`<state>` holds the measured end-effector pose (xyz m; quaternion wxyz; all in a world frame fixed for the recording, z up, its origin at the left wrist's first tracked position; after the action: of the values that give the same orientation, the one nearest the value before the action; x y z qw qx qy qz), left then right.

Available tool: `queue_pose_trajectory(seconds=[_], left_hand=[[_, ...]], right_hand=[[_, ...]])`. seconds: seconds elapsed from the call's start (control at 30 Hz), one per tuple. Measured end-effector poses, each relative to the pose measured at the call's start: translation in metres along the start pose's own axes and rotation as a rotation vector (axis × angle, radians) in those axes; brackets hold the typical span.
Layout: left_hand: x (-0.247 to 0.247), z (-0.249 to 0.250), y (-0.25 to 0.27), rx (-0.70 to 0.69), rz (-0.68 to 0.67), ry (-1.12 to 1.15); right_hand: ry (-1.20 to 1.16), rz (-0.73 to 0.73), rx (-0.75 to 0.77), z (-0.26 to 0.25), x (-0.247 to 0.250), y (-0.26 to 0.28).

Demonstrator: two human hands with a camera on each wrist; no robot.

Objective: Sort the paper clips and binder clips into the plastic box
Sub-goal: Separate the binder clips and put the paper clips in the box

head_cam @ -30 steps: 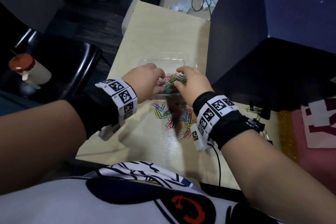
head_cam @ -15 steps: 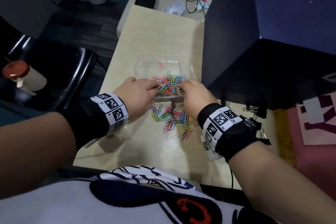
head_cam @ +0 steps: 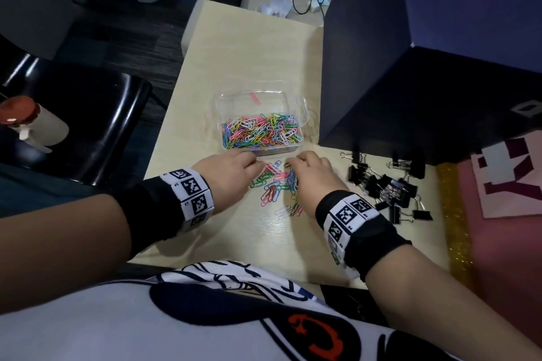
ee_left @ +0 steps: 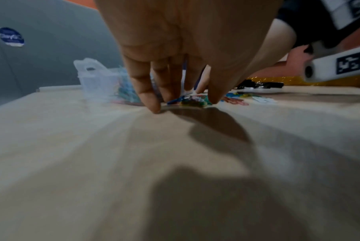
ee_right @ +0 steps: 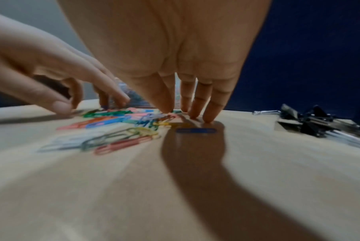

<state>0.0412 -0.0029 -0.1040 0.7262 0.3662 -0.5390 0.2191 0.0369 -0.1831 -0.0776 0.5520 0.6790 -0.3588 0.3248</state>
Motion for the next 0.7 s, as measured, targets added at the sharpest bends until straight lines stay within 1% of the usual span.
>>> queue_pose_trajectory(seconds=[0.07,0.1,0.13,0.2,0.27,0.33,0.4,0.47,0.53,0.63,0.7], left_hand=[[-0.005,0.000,-0.003,-0.018,-0.025,-0.043],[-0.007,-0.001,-0.004,-0.015,-0.031,-0.044],[-0.008,-0.002,-0.005,-0.005,-0.035,-0.039],[-0.007,-0.003,-0.005,0.020,-0.066,-0.030],[-0.002,-0.002,-0.006,0.043,-0.102,-0.011],[0.000,0.000,-0.008,0.043,-0.128,-0.006],[0.001,0.001,-0.009,0.041,-0.138,-0.027],[0.002,0.002,-0.010,0.048,-0.140,-0.028],[0.004,0.002,-0.010,0.064,-0.137,0.008],[0.008,0.003,-0.011,0.094,-0.100,0.093],[0.009,0.004,-0.012,0.085,-0.108,0.093]], right_hand=[[-0.005,-0.015,0.022,-0.003,-0.004,0.001],[-0.015,-0.021,0.006,-0.003,-0.004,0.001],[-0.019,-0.015,-0.030,-0.002,-0.002,0.002],[-0.011,-0.009,-0.157,0.002,0.006,0.005],[0.058,-0.102,-0.283,0.005,0.011,0.012],[0.123,-0.188,-0.332,0.004,0.007,0.018],[0.054,-0.171,-0.344,0.001,-0.001,0.016],[-0.076,-0.123,-0.313,-0.004,-0.007,0.010],[-0.159,-0.081,-0.224,-0.012,-0.009,0.006],[-0.157,-0.001,-0.025,-0.024,-0.010,0.002],[-0.112,0.027,0.034,-0.026,-0.011,-0.001]])
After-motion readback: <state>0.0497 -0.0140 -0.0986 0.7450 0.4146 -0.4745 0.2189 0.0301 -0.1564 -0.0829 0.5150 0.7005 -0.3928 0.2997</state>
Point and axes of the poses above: each hand's wrist, its own y-axis away from the middle knuckle, its own x-axis out of the back of the hand, z = x × y, the point moved 2 cm from there along -y, towards the middle knuckle, and after that the axes turned 4 degrees about -x, right-handed, at the moved point
